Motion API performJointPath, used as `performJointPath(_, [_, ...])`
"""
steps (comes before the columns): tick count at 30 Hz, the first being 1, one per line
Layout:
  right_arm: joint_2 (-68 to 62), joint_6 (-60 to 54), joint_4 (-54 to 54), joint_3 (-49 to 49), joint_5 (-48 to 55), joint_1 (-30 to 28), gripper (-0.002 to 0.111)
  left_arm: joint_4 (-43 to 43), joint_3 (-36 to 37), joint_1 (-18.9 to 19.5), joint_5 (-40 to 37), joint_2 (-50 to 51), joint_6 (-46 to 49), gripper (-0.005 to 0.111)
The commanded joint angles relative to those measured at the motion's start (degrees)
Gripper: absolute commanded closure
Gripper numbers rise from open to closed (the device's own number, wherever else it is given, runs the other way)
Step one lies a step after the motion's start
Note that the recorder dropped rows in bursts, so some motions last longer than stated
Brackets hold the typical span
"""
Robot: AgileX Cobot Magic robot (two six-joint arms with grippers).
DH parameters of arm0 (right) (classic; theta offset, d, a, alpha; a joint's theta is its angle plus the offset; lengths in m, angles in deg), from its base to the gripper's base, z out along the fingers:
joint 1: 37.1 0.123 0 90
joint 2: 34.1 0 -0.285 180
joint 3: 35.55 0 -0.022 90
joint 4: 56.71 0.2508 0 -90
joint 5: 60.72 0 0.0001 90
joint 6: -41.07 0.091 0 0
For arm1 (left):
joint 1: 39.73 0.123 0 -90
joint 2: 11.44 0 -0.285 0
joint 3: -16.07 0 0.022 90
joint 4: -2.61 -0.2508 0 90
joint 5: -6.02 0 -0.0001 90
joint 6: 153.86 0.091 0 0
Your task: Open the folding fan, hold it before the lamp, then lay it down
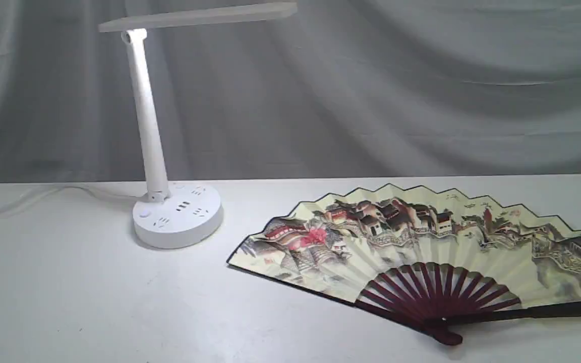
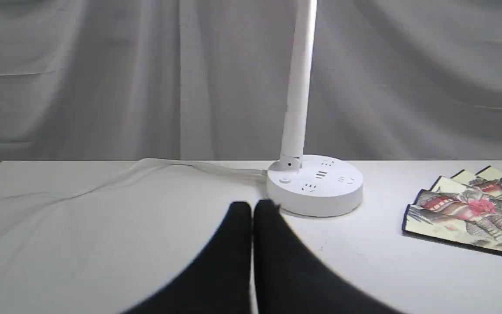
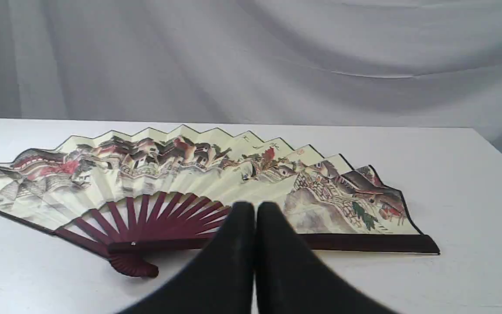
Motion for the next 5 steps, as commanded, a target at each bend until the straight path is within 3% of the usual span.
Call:
performJointPath(1, [0.25, -0.29, -0.23, 0.22, -0.07, 0.31, 0.108, -0.06, 0.22, -0.09, -0.07, -0.2, 0.33, 0.107])
performJointPath(5, [0.25, -0.29, -0.23, 0.22, -0.07, 0.31, 0.108, -0.06, 0.22, -0.09, -0.07, -0.2, 0.33, 0.107])
